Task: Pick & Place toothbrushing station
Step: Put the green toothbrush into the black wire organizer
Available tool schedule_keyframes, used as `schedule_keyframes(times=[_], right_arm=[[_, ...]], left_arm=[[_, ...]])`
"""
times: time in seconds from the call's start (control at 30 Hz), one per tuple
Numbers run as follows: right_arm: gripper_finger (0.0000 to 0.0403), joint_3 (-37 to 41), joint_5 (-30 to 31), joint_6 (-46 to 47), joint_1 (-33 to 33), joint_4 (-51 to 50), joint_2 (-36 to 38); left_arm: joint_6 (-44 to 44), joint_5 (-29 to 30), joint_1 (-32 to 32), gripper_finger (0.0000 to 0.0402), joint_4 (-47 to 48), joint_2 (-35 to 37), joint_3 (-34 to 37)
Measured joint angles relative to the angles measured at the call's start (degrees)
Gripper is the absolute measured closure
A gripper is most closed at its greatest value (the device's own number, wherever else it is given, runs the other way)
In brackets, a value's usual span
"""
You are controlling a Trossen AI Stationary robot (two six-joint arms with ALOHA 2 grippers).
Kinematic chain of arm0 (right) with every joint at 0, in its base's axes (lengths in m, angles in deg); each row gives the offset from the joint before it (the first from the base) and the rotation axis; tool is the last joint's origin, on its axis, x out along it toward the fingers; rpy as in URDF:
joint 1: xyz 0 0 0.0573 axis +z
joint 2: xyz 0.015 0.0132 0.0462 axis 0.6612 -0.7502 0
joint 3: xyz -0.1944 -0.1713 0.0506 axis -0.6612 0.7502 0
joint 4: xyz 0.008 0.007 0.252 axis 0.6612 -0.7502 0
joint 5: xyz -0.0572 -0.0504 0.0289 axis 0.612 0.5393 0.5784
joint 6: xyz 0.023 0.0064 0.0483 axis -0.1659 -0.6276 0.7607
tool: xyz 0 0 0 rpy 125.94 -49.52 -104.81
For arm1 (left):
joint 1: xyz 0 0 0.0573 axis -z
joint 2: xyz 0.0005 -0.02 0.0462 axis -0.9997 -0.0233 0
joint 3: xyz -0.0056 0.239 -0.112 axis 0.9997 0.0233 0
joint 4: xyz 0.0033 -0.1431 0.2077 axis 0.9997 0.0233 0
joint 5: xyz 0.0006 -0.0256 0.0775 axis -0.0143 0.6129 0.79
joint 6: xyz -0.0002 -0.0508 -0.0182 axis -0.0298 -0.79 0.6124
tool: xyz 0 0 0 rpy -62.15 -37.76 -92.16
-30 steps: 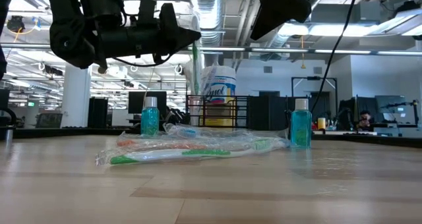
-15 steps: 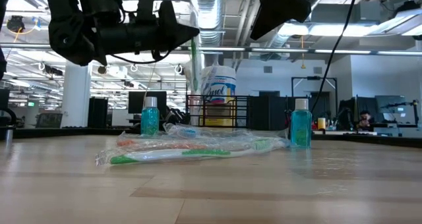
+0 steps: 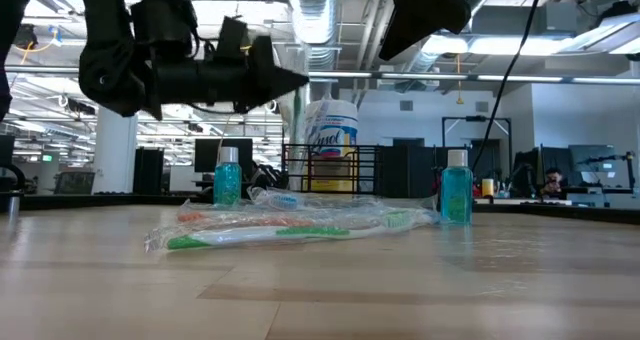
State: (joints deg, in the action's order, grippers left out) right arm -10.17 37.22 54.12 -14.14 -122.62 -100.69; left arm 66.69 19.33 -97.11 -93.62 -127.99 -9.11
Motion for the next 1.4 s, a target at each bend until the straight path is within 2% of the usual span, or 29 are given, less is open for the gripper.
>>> schedule_keyframes(times=[0.37, 1.0, 1.4], right_arm=[[0.0274, 0.00, -0.02, 0.00, 0.00, 0.00, 0.00], [0.0274, 0.02, -0.04, 0.02, 0.00, 0.47, 0.00], [0.0274, 0.02, -0.04, 0.02, -0.04, 0.87, 0.00]], left_arm=[[-0.08, 0.14, 0.00, 0.0391, -0.20, -5.23, -0.70], [0.10, 0.47, -0.35, 0.0385, 1.77, -5.43, -0.59], [-2.73, 0.41, -0.31, 0.0363, 1.82, -5.43, -0.59]])
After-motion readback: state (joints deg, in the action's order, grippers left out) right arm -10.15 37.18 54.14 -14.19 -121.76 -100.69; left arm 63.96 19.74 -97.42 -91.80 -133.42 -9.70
